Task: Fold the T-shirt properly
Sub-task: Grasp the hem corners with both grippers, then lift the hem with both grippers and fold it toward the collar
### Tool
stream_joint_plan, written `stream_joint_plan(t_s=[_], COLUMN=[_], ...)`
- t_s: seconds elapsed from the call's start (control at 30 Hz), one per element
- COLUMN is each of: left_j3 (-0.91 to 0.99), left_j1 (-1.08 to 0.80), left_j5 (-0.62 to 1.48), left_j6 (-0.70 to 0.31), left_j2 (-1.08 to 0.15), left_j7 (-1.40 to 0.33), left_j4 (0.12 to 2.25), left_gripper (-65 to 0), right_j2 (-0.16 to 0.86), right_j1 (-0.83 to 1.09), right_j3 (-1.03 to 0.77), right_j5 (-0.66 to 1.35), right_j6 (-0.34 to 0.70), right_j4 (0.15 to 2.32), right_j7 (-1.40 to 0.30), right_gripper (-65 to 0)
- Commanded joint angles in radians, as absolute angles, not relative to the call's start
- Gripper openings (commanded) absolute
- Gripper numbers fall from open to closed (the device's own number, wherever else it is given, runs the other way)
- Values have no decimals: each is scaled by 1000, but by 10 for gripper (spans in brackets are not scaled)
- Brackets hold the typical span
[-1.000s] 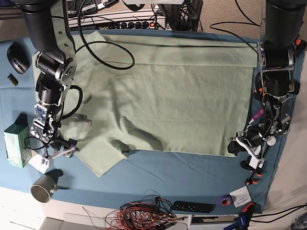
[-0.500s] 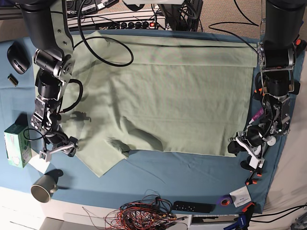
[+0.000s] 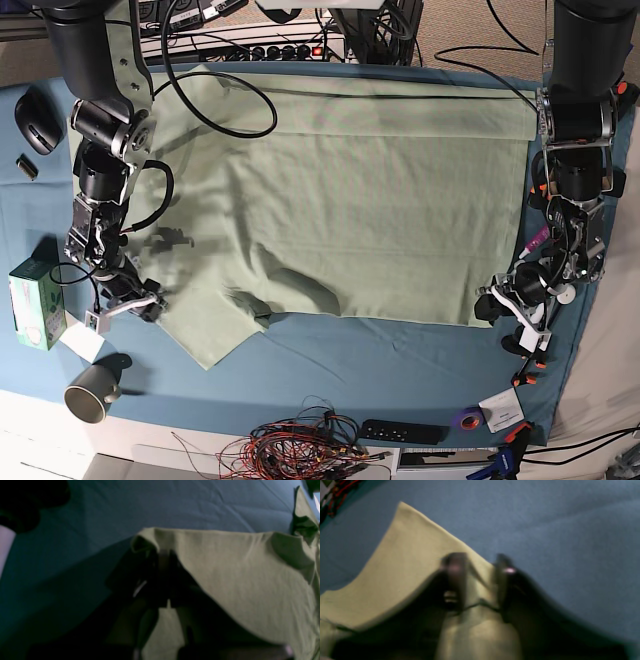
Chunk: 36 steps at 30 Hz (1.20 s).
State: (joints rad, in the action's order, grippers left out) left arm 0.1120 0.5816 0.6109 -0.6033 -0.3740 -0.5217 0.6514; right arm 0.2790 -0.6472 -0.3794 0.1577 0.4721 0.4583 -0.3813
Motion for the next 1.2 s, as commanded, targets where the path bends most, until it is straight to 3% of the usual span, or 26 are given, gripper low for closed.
stream_joint_plan(t_s=[0.0,0.17,0.37,0.5,0.67,1.17], left_j3=[115,115,115,116,116,117], left_j1=[614,609,593,593,579,574], left_j5=[628,612,598,603,654,1153], left_j6=[-611,-611,-612,-662,-698,-698], left_j2=[-388,-388,-394,-408,-442,-578], left_j7=[-497,-495,-463,-463,-474,-941], left_j4=[665,665,665,669,712,738], left_gripper=[-650,-650,-650,-650,-650,-650], right_j2=[275,278,278,277,281,365], right_j1=[-654,-654,-650,-604,-505,-292], right_j3=[-379,-379,-380,-379,-379,-379], right_j5=[139,139,139,139,202,715], right_j6=[476,551,570,698,698,698], right_j4=[456,456,475,604,833,1258], right_j7=[-426,-380,-374,-377,-450,-858], right_gripper=[-631,-650,-650,-650,-650,-650])
